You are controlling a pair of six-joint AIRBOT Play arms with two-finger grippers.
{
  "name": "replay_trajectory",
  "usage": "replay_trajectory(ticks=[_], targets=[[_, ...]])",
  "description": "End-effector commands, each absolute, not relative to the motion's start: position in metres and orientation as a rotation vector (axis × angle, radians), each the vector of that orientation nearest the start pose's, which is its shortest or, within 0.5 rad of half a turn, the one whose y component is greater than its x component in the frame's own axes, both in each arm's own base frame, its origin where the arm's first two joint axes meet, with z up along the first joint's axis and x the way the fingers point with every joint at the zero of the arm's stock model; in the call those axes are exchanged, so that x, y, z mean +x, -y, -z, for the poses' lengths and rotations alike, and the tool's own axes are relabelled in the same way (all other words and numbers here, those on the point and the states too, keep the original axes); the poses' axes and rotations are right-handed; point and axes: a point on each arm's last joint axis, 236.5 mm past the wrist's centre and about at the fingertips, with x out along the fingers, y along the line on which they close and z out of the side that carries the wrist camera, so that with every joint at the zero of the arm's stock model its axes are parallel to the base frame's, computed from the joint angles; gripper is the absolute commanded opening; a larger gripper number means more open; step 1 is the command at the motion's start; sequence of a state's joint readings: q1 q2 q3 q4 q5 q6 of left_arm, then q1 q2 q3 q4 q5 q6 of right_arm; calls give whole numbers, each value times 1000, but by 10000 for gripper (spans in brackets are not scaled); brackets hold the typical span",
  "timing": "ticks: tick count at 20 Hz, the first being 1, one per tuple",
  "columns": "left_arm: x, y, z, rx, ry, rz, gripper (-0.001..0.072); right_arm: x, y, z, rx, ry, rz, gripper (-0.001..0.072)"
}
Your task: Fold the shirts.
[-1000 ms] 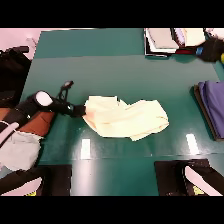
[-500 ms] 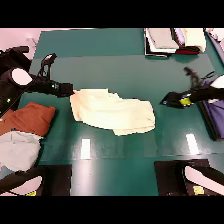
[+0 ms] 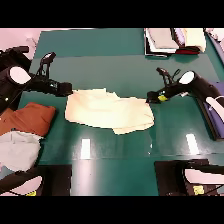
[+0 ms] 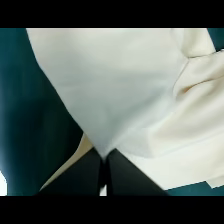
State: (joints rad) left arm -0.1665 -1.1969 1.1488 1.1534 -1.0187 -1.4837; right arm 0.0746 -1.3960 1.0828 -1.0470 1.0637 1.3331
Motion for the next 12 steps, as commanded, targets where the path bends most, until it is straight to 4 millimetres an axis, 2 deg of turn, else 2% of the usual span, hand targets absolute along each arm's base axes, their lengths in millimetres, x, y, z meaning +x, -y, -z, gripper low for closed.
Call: replay_trajectory(ticks=[1, 2, 4, 5, 6, 8, 10, 12], targets=[[398, 144, -116, -178, -956, 404, 22, 409, -122, -34, 157, -1129, -420, 13], [402, 140, -161, -151, -852, 406, 22, 415, -116, -74, 121, -1036, -414, 13], [394, 127, -264, -88, -608, 391, 22, 413, -105, -178, 69, -807, -404, 13], [377, 120, -324, -66, -467, 385, 22, 404, -101, -227, 54, -699, -401, 13], [353, 114, -383, -56, -325, 386, 22, 389, -97, -276, 36, -586, -397, 13], [292, 104, -478, -49, -81, 394, 22, 351, -91, -352, 4, -413, -389, 13], [235, 94, -538, -43, 94, 399, 22, 314, -86, -401, -22, -295, -376, 13], [194, 87, -574, -39, 211, 400, 21, 284, -79, -432, -40, -227, -354, 12]])
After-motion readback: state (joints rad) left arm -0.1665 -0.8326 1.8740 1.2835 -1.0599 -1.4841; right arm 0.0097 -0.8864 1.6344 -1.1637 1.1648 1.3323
